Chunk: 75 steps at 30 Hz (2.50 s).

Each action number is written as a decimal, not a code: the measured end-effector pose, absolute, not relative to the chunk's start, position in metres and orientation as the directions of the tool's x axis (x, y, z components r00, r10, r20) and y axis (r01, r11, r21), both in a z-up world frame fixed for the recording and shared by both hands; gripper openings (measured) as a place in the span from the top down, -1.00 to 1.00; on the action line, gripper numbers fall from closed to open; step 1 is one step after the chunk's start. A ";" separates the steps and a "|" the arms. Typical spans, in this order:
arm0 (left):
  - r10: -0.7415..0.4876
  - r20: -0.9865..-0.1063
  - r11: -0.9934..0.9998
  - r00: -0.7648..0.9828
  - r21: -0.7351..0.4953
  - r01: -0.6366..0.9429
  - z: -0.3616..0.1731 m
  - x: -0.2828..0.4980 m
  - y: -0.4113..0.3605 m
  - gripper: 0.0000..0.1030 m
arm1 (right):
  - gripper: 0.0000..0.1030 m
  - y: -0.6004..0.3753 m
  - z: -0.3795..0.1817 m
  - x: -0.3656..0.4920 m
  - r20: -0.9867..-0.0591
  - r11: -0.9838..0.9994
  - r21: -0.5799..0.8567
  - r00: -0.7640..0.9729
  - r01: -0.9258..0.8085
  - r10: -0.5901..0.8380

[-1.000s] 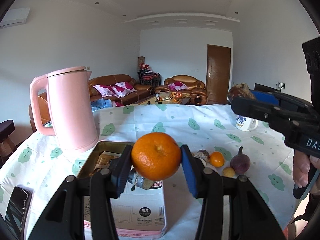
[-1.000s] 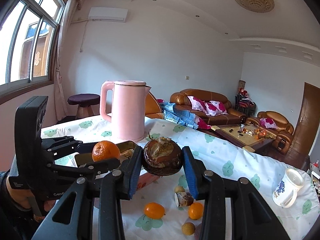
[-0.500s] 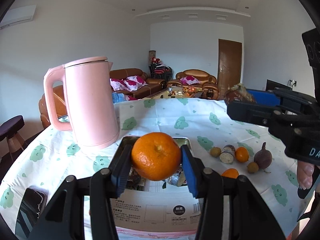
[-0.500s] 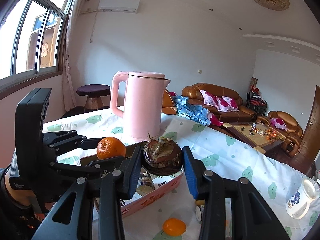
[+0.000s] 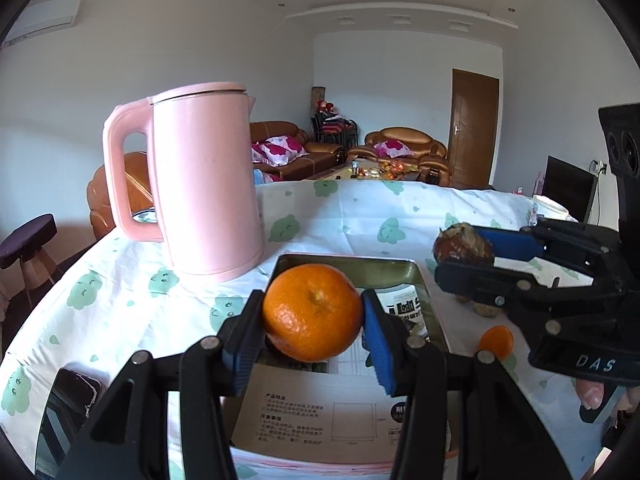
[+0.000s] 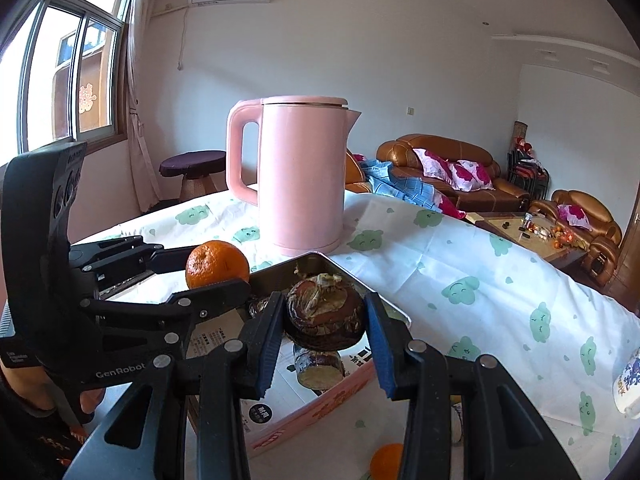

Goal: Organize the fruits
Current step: 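Carry the large orange with the left tool while the right tool brings the brown fruit over the tin, then lower both fruits into the tin box and open both tools, then withdraw both tools toward the remaining fruits on the table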

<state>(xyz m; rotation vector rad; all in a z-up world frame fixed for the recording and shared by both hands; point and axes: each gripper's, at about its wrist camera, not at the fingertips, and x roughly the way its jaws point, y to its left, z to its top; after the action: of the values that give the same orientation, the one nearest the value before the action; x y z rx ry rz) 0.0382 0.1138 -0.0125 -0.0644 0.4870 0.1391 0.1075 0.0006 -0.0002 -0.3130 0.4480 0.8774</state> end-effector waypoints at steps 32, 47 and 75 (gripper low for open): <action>0.114 -0.587 0.991 0.802 0.016 -0.129 -0.040 0.057 0.116 0.04 | 0.18 0.028 -0.048 0.111 -0.624 0.577 -0.068 0.487 -0.814 0.612; 0.123 -0.618 0.991 0.777 0.032 -0.131 -0.046 0.064 0.115 0.03 | 0.18 0.030 -0.053 0.111 -0.638 0.574 -0.073 0.480 -0.816 0.602; -0.002 -0.467 1.000 0.885 0.002 0.003 -0.008 0.045 0.023 -0.83 | -0.24 -0.163 -0.021 0.123 -0.538 0.885 -0.020 0.751 -0.465 0.383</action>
<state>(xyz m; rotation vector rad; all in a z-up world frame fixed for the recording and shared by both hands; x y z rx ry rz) 0.0452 0.0231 -0.0083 0.0026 0.4854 -0.0025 0.1228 -0.1629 -0.0211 -0.1567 0.5518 0.4651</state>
